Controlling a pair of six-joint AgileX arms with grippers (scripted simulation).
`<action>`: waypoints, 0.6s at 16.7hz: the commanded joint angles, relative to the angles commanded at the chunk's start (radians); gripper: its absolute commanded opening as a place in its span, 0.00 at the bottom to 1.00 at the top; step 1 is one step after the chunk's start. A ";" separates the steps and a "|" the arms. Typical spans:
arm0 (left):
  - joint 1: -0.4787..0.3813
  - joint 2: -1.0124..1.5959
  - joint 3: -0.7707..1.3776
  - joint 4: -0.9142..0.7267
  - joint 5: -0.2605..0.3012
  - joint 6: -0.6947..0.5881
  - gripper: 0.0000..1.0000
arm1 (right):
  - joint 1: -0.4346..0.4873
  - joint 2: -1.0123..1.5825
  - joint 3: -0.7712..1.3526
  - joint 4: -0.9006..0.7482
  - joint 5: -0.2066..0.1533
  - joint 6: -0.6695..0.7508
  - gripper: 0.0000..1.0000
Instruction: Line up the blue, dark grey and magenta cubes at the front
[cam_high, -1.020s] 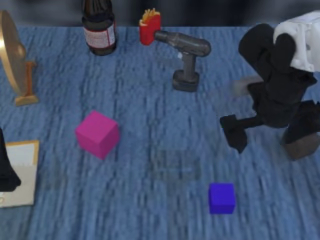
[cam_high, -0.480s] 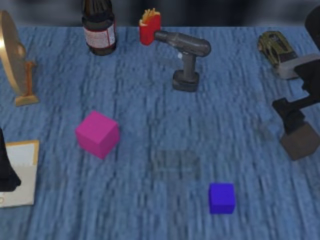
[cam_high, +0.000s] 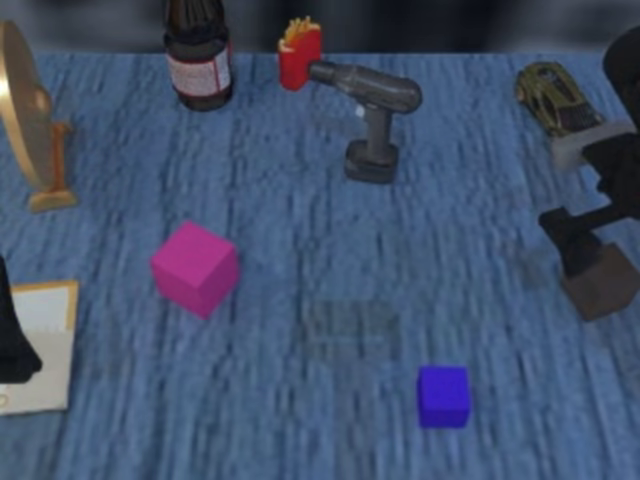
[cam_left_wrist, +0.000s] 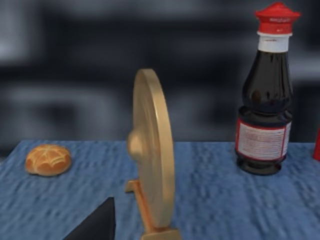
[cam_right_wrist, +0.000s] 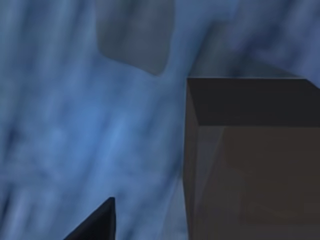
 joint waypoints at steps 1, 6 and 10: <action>0.000 0.000 0.000 0.000 0.000 0.000 1.00 | 0.000 0.019 -0.019 0.040 0.000 0.000 1.00; 0.000 0.000 0.000 0.000 0.000 0.000 1.00 | -0.001 0.110 -0.111 0.226 0.001 0.000 1.00; 0.000 0.000 0.000 0.000 0.000 0.000 1.00 | -0.001 0.119 -0.120 0.241 0.001 0.000 1.00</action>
